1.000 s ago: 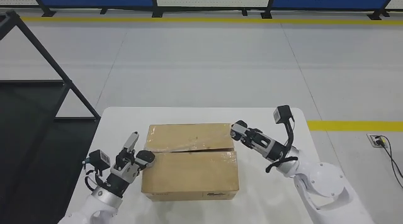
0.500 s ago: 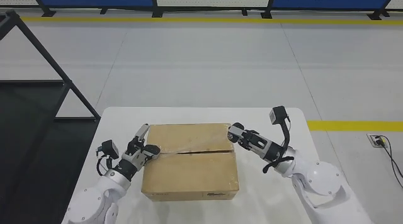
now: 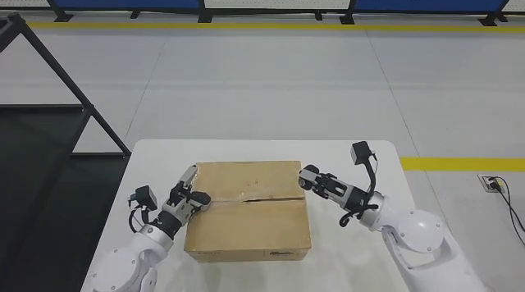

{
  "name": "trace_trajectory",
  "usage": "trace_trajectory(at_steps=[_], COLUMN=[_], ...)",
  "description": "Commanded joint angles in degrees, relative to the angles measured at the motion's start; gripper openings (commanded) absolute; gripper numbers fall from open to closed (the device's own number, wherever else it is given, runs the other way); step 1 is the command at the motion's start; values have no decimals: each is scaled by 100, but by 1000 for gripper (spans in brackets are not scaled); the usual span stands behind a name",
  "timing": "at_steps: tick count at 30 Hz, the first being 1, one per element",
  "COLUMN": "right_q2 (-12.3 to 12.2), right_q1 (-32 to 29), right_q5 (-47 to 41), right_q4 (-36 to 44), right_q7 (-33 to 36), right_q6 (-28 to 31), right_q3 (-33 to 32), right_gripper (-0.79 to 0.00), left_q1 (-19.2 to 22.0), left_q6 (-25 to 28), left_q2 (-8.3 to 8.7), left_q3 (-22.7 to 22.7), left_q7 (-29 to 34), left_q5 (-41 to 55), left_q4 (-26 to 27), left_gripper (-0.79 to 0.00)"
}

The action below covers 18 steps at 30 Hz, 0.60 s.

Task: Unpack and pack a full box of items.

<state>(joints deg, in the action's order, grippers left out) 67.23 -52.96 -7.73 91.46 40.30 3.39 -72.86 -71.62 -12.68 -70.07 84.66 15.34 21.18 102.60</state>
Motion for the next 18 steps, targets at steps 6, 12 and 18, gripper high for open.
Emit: trace_trajectory(at_steps=[6, 12, 18], right_q2=[-25, -42, -61], right_q1=[-79, -120, -146], right_q5=[73, 120, 176], right_q4=[-133, -267, -411], right_q7=[27, 73, 146], right_q6=[230, 259, 106], right_q3=[-76, -102, -114], right_gripper=[-785, -785, -680], left_q1=[-8, -16, -33], left_q6=[-7, 3, 8], left_q2=[-3, -4, -6], left_q3=[-13, -15, -10], left_q7=[4, -5, -4], left_q5=[13, 7, 34], left_q4=[-2, 13, 37], left_gripper=[0, 0, 0])
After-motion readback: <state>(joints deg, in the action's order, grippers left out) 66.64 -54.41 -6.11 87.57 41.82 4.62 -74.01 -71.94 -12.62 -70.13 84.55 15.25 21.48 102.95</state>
